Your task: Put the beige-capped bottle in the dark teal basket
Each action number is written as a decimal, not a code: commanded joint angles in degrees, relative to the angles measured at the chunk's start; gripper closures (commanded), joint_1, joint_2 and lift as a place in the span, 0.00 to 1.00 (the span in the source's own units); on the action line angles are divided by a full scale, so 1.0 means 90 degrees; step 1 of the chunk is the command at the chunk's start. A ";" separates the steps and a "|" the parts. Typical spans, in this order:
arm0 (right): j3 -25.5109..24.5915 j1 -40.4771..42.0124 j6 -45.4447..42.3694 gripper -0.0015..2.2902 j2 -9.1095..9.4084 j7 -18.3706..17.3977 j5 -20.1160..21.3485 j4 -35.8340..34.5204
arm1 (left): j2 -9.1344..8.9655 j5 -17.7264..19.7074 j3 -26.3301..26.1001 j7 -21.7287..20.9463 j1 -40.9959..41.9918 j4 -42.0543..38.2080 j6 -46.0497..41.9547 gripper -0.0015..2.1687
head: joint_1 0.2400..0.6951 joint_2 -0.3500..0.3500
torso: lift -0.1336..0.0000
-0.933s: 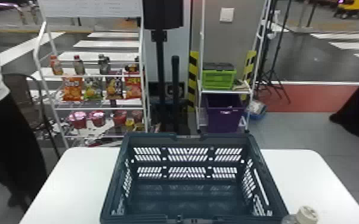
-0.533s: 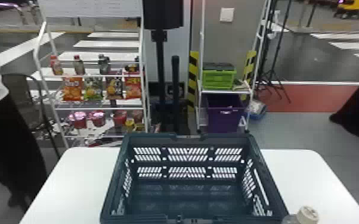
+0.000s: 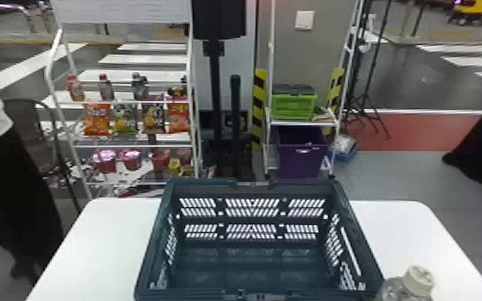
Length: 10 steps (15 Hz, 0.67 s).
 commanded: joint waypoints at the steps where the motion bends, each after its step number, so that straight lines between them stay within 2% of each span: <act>1: 0.0012 -0.0132 0.0690 0.96 0.0006 0.0000 0.0058 -0.0540 | 0.0013 0.0000 0.0000 0.0000 0.0002 -0.0005 0.0000 0.07 | 0.57 0.50 | 1.00; 3: 0.0051 -0.0474 0.1472 0.96 0.0006 -0.0010 0.0077 -0.0901 | 0.0013 0.0010 0.0000 0.0000 -0.0008 0.0005 0.0000 0.07 | 0.57 0.50 | 1.00; 6: 0.0266 -0.1382 0.3229 0.96 0.0006 -0.0107 0.0155 -0.1253 | 0.0022 0.0010 0.0000 0.0000 0.0002 0.0005 0.0000 0.07 | 0.57 0.50 | 1.00; 10: 0.0715 -0.2847 0.5593 0.96 -0.0004 -0.0371 0.0243 -0.1243 | 0.0022 0.0010 0.0000 0.0000 0.0031 0.0005 0.0000 0.07 | 0.57 0.50 | 1.00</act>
